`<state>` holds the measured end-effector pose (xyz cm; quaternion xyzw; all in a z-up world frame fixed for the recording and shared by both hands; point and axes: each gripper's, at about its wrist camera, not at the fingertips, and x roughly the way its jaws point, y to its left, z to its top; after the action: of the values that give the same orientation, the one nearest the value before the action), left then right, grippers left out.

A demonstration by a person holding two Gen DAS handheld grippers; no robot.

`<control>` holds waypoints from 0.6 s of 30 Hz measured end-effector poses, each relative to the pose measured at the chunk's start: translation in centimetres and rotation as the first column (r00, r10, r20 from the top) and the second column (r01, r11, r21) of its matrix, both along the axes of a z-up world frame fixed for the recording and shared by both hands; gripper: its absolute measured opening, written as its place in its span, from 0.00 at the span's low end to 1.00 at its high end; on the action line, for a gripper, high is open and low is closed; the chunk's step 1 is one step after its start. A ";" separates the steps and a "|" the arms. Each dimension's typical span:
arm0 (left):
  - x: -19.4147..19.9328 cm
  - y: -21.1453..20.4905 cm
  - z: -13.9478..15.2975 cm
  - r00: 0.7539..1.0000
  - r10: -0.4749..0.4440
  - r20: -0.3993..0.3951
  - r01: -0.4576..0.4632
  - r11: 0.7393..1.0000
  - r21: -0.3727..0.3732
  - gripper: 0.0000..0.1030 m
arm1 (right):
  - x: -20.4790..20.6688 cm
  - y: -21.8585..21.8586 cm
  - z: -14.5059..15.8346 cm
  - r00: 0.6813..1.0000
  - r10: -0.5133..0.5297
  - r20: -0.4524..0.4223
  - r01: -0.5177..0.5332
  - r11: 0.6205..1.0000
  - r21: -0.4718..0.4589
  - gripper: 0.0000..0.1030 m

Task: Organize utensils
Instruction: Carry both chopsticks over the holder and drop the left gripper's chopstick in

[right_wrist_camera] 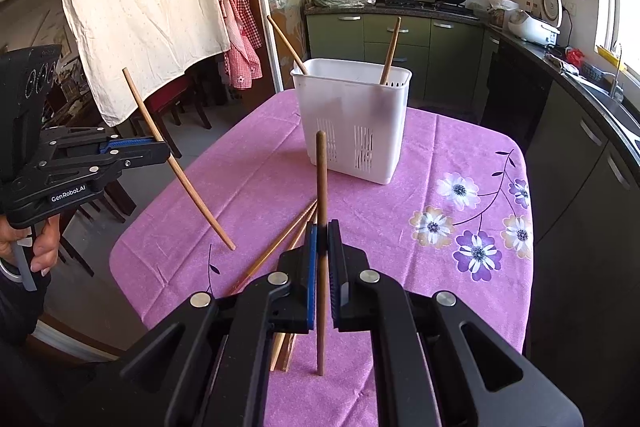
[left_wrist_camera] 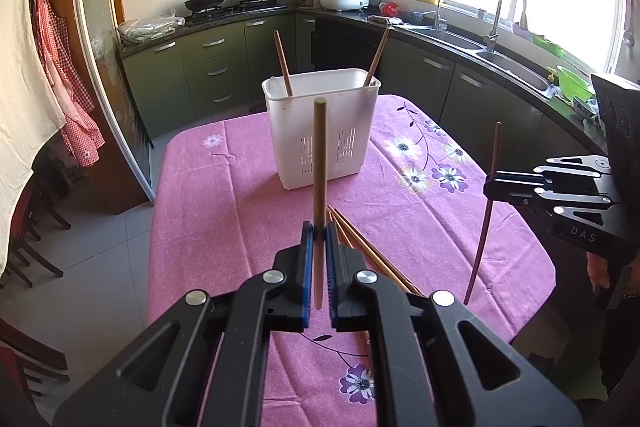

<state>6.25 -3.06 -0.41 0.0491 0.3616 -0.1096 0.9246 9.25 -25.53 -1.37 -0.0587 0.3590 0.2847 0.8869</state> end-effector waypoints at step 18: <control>5.8 -2.8 11.4 0.981 -0.048 0.189 0.060 0.997 -0.059 0.06 | 2.1 -1.0 10.0 0.986 -0.021 0.163 0.004 0.995 0.101 0.06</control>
<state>12.03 -5.87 11.02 0.0393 0.2677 -0.1409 0.9523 11.35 -26.50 8.66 -0.0349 0.2701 0.2912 0.9171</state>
